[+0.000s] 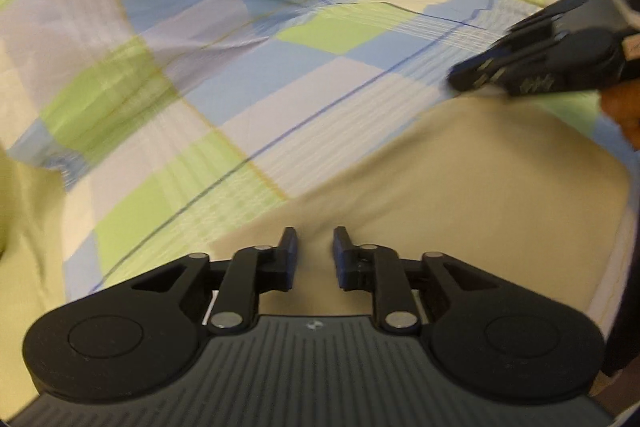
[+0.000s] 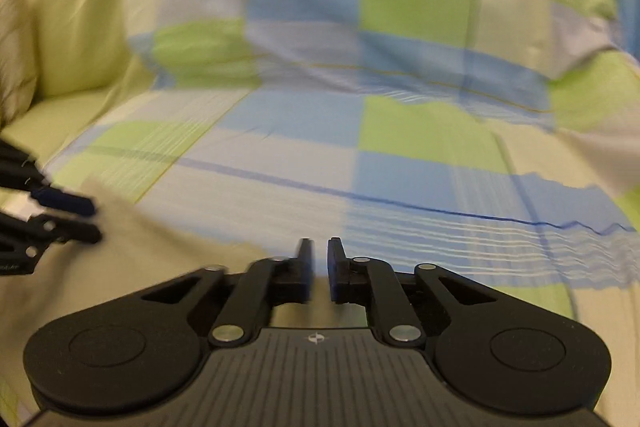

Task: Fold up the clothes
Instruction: 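Move both open grippers to the folded beige bundle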

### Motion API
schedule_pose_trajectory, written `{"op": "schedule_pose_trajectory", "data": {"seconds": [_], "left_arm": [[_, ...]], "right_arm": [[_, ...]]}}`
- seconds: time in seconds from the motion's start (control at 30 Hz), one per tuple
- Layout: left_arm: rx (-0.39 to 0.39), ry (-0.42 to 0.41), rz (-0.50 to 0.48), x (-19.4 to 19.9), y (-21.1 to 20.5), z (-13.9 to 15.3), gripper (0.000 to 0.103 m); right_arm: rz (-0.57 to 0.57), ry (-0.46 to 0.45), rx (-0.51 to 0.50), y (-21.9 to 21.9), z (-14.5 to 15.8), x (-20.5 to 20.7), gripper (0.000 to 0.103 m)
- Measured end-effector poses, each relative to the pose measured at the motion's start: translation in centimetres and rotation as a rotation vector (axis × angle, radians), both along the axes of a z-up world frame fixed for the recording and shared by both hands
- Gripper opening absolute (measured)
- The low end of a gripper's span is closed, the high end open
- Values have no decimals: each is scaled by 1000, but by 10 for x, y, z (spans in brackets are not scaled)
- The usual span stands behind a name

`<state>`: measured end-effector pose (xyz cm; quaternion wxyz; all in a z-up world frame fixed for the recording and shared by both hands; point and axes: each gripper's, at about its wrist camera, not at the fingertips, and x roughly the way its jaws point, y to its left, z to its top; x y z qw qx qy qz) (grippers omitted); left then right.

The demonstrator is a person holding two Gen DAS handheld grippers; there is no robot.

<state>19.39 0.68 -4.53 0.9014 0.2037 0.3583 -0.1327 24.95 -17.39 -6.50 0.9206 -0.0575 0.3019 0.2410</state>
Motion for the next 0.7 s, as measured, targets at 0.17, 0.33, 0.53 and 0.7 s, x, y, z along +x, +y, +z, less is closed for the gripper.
{"op": "schedule_pose_trajectory", "data": {"seconds": [0.17, 0.33, 0.53, 0.7], "left_arm": [[-165, -10, 0, 4, 3, 13, 17], [-115, 52, -2, 18, -14, -7, 17], [-164, 87, 32, 24, -4, -6, 17], [-166, 85, 38, 23, -5, -7, 17]], "right_arm": [[130, -9, 50, 19, 4, -22, 14], [154, 21, -9, 40, -14, -13, 12], [115, 22, -18, 33, -13, -11, 6], [80, 43, -21, 26, -14, -14, 6]]}}
